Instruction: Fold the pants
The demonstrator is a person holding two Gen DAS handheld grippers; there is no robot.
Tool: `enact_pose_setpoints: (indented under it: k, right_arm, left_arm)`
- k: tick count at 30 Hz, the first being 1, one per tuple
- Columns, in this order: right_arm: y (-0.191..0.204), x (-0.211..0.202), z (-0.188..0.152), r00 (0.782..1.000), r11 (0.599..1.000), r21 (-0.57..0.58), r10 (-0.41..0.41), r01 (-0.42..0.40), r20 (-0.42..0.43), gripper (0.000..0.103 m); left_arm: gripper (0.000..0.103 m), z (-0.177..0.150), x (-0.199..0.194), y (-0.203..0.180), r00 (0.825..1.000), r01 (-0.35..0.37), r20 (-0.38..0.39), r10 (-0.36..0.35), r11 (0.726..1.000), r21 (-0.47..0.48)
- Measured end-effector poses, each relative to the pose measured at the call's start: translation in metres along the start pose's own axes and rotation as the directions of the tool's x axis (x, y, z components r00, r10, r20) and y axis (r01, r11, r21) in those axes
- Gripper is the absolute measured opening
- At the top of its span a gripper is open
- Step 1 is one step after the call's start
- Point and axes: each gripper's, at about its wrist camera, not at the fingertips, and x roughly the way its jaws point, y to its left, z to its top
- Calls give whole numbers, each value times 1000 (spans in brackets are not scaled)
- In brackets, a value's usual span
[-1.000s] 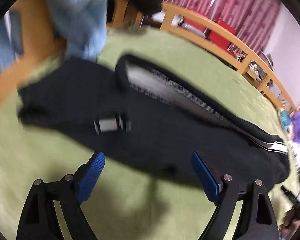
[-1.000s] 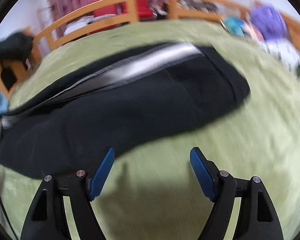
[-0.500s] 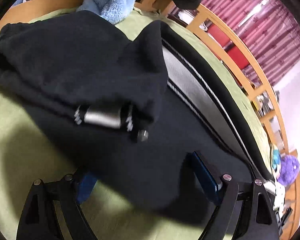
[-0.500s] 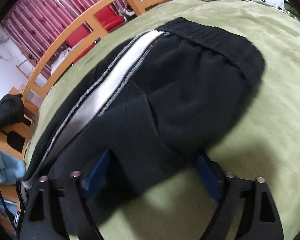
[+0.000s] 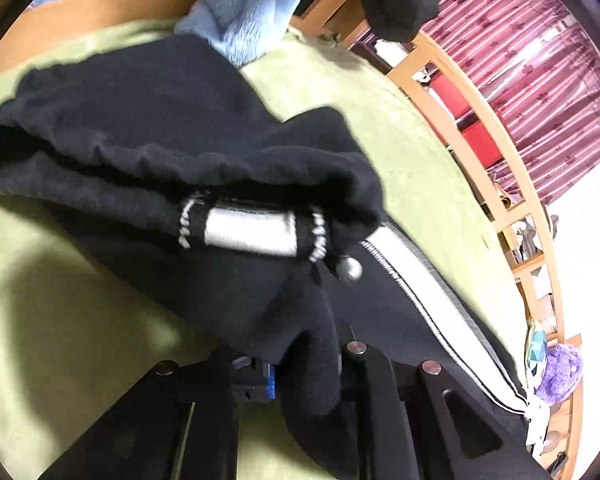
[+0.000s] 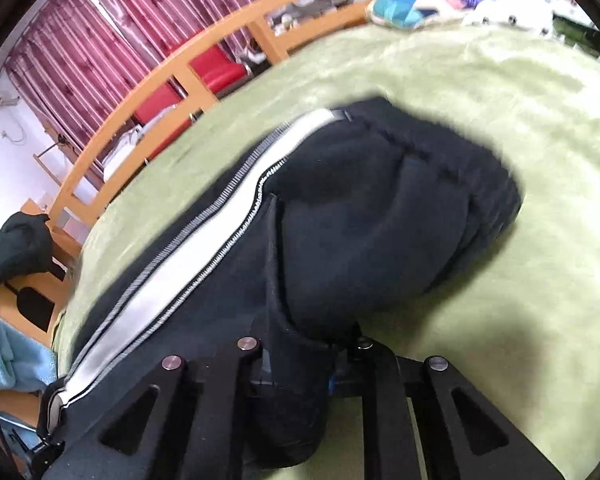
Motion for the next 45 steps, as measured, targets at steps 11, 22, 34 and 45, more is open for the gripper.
enact_pose_setpoints:
  k: [11,22,34,45]
  right_arm:
    - [-99,-176,-47,995,992,-79,-103,103,4,13]
    - [-219,-255,-103,961,966,-49,-258,254,-98,54]
    - [-172,-314,-153,945,939,-110,-326,325,5,57]
    - [-115,-300,-166,950,946,-88,-312,312,6,57]
  left_arm:
    - [14,-127,-120,8,991,59,-125,-42,989,134]
    - [44,-204,-159,26,953,47,-300,30,968,246]
    - [57,-140,-251,107,988,109,-139,-69,947,303]
    - [51,-87,-196,179,996,45,-79,-38,996,83]
